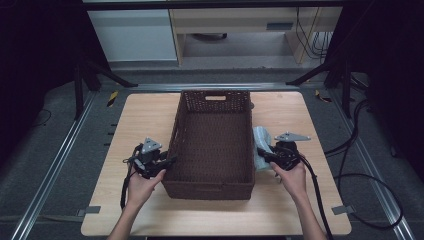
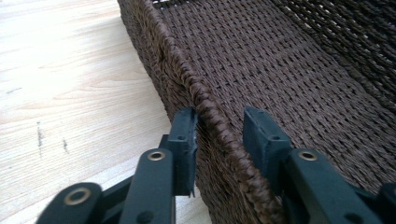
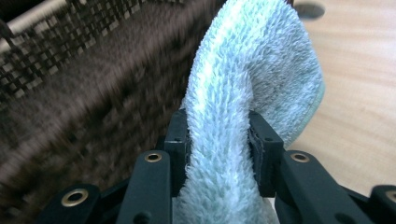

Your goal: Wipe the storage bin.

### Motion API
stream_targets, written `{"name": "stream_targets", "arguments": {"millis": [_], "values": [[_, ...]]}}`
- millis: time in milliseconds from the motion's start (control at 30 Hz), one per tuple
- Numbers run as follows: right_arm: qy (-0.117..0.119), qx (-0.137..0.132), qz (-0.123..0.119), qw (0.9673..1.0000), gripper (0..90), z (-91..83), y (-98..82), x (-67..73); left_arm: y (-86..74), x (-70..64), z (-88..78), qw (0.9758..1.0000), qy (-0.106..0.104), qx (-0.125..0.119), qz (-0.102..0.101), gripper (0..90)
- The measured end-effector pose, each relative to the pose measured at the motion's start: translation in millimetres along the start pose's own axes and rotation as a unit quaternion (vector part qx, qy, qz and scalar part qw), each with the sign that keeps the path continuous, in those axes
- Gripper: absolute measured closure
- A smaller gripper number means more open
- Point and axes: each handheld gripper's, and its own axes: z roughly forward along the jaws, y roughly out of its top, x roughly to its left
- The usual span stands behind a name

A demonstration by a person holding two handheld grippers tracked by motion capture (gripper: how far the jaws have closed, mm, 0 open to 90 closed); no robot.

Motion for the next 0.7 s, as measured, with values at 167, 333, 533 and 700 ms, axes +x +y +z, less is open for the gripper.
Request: {"name": "stream_targets", "arguments": {"millis": [167,333,533,700], "values": [[-0.004,0.016,0.003,0.9999,66.4,9.5,-8.5,-2.0,0.2,-1.4,-0.2,0.9999,0.009,-0.003,-0.005,68.7],[-0.007,0.043,0.018,0.9989,66.3,21.0,-20.2,-8.2,1.5,2.1,0.9,0.9998,0.012,-0.008,-0.014,70.2],[0.009,0.022,0.029,0.9993,66.4,17.9,-16.5,-6.5,4.5,6.5,4.0,0.9996,0.021,-0.010,-0.015,70.4],[0.026,-0.034,0.024,0.9988,66.4,-5.1,1.7,-1.9,7.5,8.2,8.0,0.9994,0.029,-0.010,-0.016,70.3]]}}
